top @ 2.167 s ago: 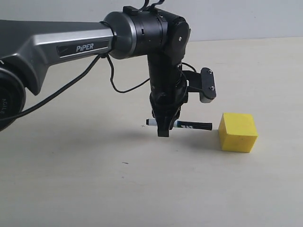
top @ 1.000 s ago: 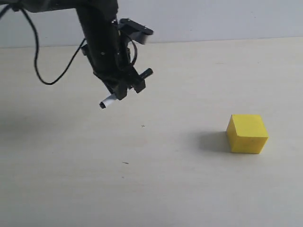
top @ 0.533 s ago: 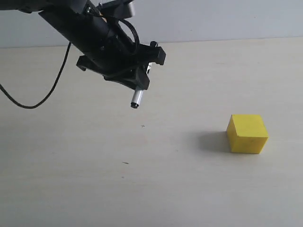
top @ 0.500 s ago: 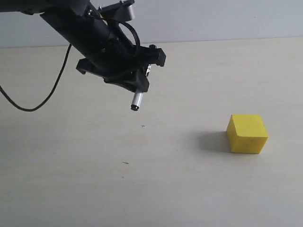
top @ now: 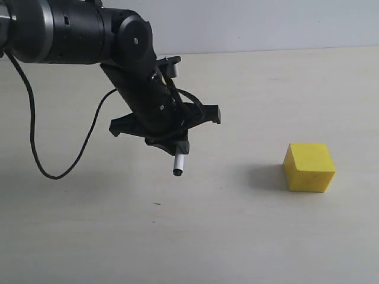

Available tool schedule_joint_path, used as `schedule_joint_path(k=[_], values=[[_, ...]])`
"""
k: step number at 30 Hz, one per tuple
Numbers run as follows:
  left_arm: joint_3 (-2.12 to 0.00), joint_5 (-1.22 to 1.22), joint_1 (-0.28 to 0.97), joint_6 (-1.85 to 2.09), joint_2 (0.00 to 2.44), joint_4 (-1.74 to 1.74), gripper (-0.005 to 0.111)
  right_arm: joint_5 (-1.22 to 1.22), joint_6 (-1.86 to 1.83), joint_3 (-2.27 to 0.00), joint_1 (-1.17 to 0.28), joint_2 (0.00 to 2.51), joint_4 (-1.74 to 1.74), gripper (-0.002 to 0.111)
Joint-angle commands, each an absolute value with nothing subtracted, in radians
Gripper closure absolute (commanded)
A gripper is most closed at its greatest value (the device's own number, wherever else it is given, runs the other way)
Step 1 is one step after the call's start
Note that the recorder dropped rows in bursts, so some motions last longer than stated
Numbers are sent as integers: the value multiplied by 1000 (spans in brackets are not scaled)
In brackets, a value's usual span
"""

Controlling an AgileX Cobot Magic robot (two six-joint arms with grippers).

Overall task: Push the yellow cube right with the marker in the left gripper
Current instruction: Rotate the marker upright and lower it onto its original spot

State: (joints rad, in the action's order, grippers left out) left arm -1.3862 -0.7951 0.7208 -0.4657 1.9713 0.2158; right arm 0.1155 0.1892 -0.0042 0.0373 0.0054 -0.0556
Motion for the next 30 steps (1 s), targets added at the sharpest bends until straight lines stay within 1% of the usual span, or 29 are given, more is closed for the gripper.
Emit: schedule_joint_path(k=[1, 13, 30], values=[[-1368, -779, 723, -501, 1971, 192, 107, 110, 185, 0, 43, 0, -47, 108], [-1360, -756, 721, -509, 2074, 198, 107, 110, 185, 0, 43, 0, -47, 108], [-1360, -738, 729, -585, 2100, 201, 107, 110, 185, 0, 43, 0, -49, 108]])
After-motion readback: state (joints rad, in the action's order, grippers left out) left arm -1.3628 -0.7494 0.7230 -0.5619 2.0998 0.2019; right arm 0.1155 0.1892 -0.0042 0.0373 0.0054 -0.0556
